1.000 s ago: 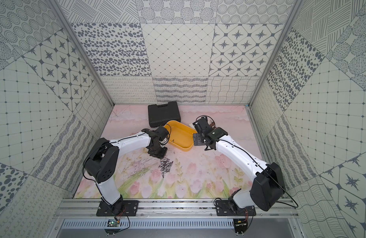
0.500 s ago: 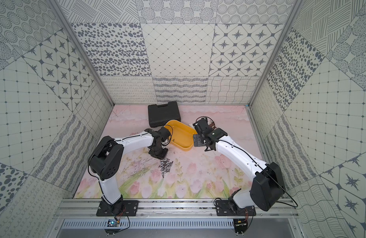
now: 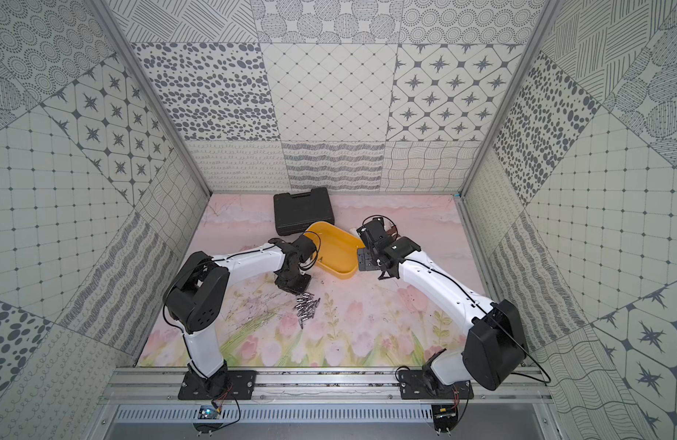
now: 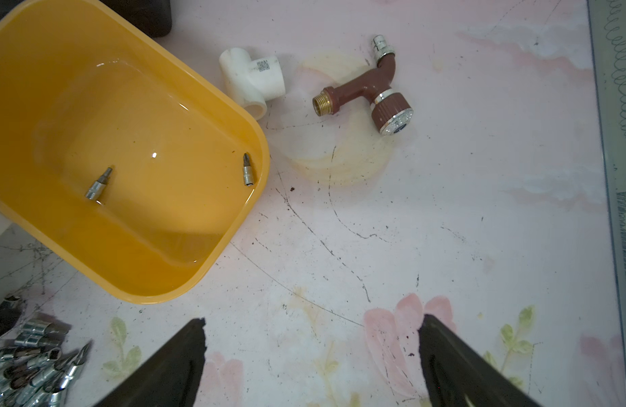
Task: Put the bit on the desktop into the storage box
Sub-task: Pick up the screwdriver bit from the center of the board.
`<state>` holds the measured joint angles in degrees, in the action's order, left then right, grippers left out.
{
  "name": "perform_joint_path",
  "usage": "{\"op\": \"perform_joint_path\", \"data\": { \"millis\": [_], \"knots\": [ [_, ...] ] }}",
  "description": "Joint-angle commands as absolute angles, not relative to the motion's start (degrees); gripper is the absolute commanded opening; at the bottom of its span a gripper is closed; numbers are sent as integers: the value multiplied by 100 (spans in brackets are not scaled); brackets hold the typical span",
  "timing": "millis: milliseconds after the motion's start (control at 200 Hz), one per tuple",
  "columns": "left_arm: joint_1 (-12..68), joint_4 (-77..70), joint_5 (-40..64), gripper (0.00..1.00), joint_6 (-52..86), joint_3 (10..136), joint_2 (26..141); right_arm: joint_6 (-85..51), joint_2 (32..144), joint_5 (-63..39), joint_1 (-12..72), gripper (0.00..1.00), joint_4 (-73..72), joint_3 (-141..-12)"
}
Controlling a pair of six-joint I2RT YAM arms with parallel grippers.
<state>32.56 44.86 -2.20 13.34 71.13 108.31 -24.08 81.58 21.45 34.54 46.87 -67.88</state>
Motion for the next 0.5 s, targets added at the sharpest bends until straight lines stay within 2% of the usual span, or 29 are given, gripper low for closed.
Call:
{"op": "perform_joint_path", "data": {
  "millis": [0, 495],
  "knots": [
    [3314, 4566, -382, 11, 1257, 7102, 10711, -2524, 8004, 2142, 3427, 97, 4543, -6724],
    [3312, 4828, -318, 11, 1257, 7269, 9962, -2496, 7928, 2151, 3418, 96, 4540, -6695]
  ]
}}
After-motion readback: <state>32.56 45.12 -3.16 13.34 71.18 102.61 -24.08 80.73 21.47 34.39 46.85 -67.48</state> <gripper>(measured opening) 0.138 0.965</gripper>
